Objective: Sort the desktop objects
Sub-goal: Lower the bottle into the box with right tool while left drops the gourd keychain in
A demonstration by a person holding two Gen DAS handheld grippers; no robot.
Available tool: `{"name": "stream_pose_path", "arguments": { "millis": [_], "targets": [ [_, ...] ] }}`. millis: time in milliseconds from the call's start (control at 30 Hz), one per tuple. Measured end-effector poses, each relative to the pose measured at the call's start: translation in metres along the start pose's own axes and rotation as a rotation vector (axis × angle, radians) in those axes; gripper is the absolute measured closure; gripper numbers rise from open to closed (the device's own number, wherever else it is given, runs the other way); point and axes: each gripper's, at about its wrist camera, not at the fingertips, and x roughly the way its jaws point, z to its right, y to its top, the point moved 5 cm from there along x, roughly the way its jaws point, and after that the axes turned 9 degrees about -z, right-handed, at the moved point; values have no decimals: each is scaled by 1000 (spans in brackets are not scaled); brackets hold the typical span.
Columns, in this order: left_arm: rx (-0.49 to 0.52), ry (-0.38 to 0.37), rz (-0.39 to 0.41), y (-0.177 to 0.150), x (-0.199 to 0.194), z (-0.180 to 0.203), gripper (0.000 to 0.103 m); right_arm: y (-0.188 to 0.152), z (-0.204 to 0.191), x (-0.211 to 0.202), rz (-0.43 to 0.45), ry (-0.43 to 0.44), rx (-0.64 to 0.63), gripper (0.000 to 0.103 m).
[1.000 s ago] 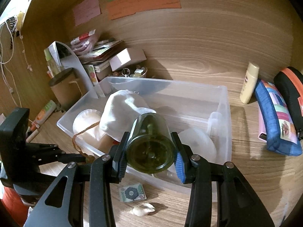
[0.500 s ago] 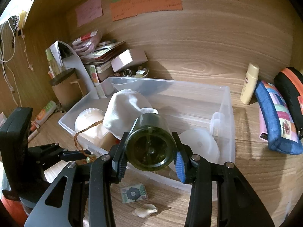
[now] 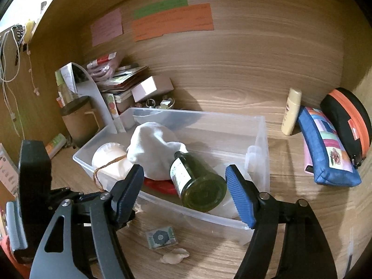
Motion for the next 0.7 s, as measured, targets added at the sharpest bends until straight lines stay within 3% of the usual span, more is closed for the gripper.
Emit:
{"name": "stream_pose_path", "arguments": {
  "millis": [33,433,700],
  "targets": [
    [-16,-2,4,0,0,-3,62,0,0,-1,5,-2,1,32],
    [-73,-29,62,-17,-27,-15,62,0,2,-3,15,2,22,28],
    [-3,-103,177,1,-78,-7,62,1,5,-1,19,-32,25,28]
  ]
}}
